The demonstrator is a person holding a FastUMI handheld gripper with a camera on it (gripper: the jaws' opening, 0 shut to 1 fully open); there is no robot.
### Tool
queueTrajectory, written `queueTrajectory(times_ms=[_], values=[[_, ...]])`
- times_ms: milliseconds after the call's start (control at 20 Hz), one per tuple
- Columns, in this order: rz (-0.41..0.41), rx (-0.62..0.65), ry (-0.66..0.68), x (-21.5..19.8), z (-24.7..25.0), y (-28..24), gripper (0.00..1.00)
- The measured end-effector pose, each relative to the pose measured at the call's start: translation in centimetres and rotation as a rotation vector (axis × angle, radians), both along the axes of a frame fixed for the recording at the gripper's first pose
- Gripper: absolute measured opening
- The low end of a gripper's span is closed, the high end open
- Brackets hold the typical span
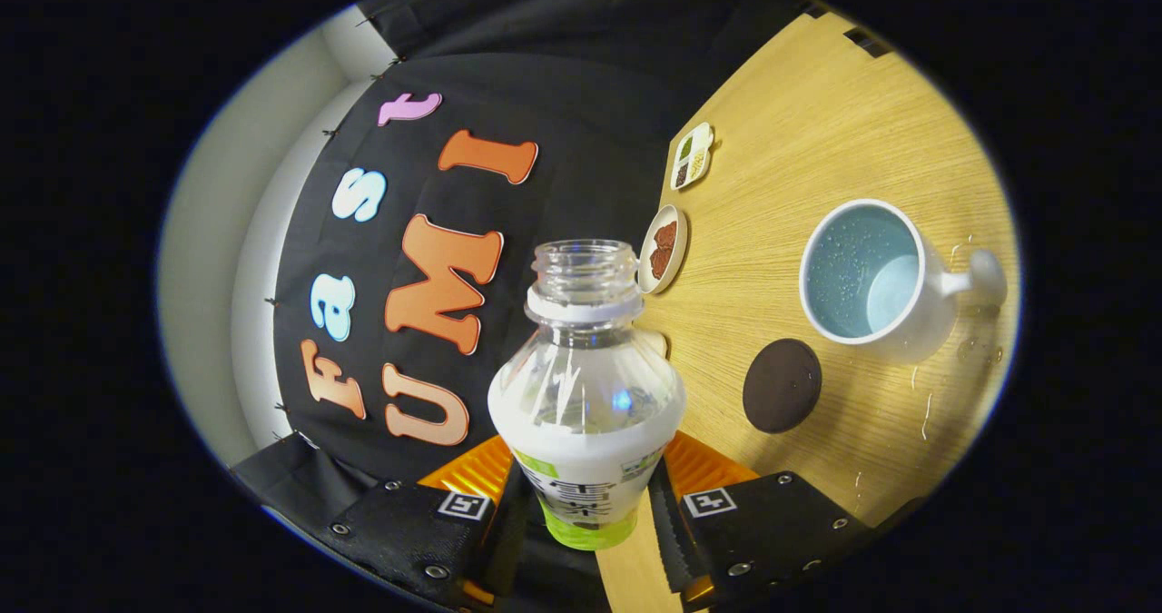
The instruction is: Take the bottle from table, then pour the juice into the cup, finally place the bottle on the coaster
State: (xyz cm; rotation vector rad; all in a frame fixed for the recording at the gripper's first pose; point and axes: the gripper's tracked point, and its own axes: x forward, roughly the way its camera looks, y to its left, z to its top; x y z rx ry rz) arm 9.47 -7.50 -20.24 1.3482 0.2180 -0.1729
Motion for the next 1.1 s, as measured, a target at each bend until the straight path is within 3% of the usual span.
queueTrajectory(times_ms=[650, 1100], values=[[-0.091, 0.334, -0.080, 1.1, 2.5, -0.4, 0.63], [-0.113, 0.434, -0.068, 1.6, 2.0, -0.4, 0.62]])
